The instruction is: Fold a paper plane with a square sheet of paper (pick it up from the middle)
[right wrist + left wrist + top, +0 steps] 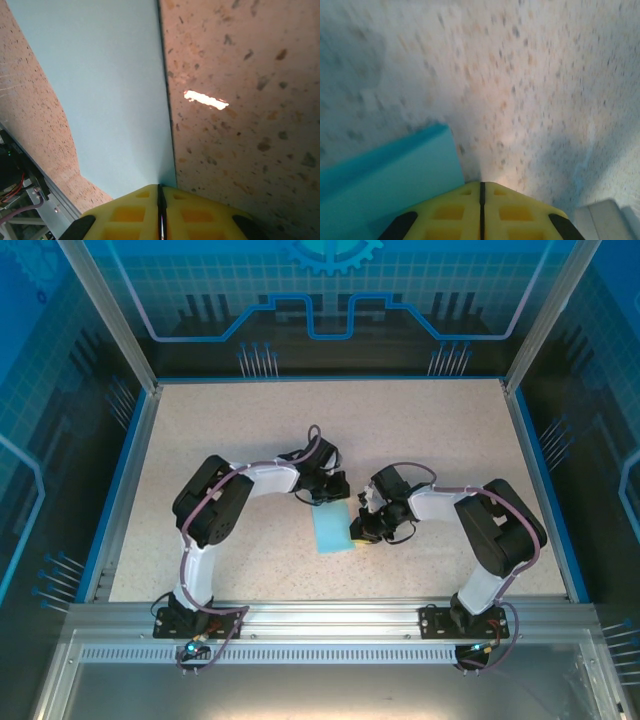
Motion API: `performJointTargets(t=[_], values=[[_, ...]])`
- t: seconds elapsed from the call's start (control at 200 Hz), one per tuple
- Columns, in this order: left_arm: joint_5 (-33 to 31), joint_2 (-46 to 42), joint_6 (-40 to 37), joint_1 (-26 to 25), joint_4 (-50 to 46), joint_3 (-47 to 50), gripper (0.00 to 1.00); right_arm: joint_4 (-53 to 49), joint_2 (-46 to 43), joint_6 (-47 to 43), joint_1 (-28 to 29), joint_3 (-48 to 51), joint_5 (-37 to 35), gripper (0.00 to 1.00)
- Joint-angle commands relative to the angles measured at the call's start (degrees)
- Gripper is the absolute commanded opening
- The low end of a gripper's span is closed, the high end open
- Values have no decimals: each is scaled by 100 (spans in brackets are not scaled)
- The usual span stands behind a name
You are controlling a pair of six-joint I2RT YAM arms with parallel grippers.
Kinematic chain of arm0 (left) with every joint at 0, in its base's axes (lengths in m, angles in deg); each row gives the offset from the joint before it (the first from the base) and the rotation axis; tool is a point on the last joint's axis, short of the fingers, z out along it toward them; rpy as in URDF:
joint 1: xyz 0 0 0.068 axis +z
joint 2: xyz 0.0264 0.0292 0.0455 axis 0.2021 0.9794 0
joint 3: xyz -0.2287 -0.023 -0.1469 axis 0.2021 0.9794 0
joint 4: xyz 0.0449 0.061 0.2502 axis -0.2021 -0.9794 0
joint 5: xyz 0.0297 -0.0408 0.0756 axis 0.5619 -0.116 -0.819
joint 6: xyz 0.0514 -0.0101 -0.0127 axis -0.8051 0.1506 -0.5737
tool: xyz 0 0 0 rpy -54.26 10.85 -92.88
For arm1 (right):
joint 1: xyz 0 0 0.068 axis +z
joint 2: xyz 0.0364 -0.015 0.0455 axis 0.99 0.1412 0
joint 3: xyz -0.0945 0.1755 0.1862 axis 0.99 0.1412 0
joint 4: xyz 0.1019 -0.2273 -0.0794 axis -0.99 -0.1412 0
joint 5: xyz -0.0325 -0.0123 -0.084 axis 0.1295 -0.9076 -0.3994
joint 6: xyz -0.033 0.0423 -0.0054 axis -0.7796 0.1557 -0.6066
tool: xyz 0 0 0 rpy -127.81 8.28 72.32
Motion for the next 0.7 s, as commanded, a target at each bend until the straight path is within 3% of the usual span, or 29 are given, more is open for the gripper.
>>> performJointTargets(t=[0.0,0.355,0.695], values=[[-379,279,-247,237,-153,-309,6,-744,456,-65,159,489,-554,9],[-537,692,-443,460,-270,-652,5,-825,217,-47,154,528,-607,9],[-360,752,-456,485,-164,-539,4,-696,-728,87,151,144,-351,10]])
